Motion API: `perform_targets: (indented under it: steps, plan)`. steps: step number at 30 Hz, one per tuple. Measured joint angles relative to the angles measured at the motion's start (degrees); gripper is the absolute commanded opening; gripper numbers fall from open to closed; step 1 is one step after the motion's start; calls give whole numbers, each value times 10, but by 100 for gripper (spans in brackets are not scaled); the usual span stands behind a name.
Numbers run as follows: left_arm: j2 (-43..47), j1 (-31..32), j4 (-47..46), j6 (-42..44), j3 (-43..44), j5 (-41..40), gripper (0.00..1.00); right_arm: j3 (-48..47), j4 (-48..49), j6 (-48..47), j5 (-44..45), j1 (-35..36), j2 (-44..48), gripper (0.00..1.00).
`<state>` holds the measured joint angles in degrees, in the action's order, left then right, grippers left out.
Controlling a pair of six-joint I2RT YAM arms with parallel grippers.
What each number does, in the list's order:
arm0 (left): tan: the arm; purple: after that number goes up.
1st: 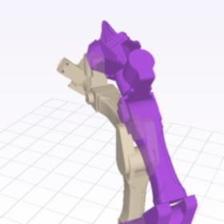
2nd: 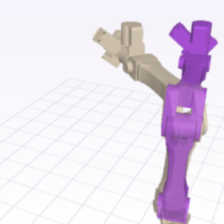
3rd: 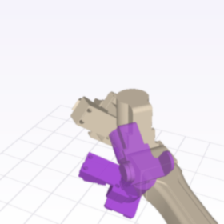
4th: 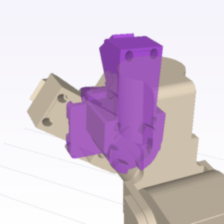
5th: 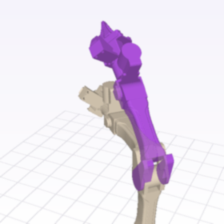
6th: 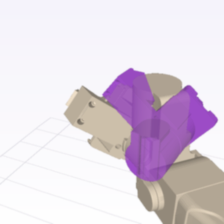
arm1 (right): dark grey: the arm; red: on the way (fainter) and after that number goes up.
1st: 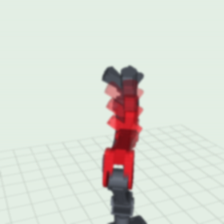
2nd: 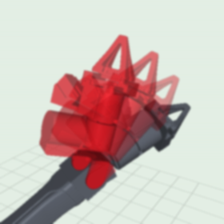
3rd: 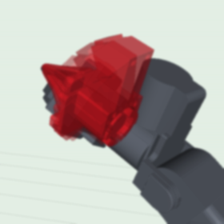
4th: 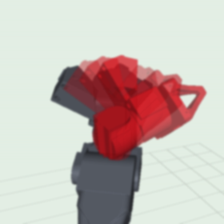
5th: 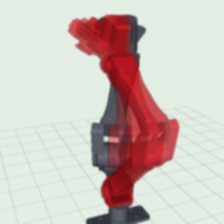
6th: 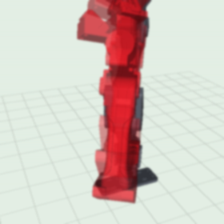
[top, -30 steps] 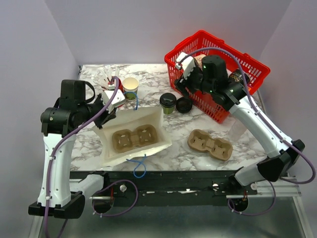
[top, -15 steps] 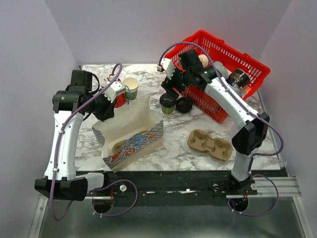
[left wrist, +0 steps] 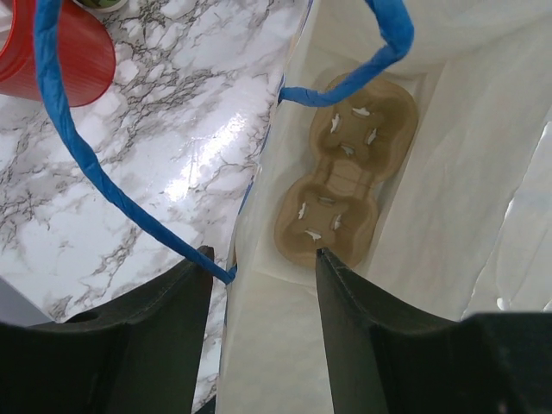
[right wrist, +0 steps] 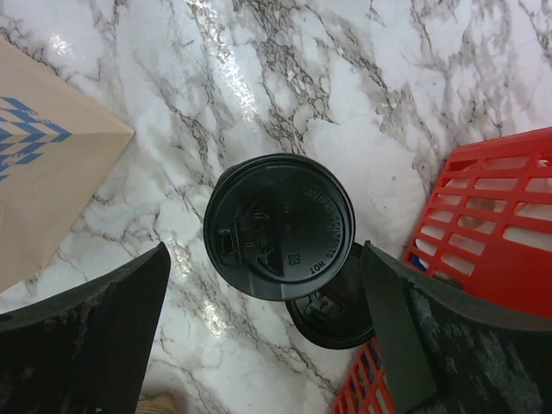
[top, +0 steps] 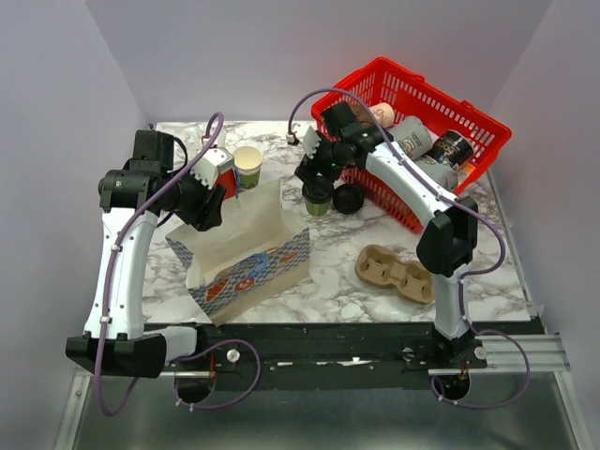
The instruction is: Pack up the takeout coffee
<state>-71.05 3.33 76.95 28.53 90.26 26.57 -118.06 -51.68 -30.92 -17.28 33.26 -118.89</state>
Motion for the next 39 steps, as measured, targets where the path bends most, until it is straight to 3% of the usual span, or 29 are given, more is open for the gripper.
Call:
perform_targets:
  steps: [39]
  plan:
    - [11, 0, -10, -29, -20, 13, 60, -26, -6, 20, 11, -8, -61, 100]
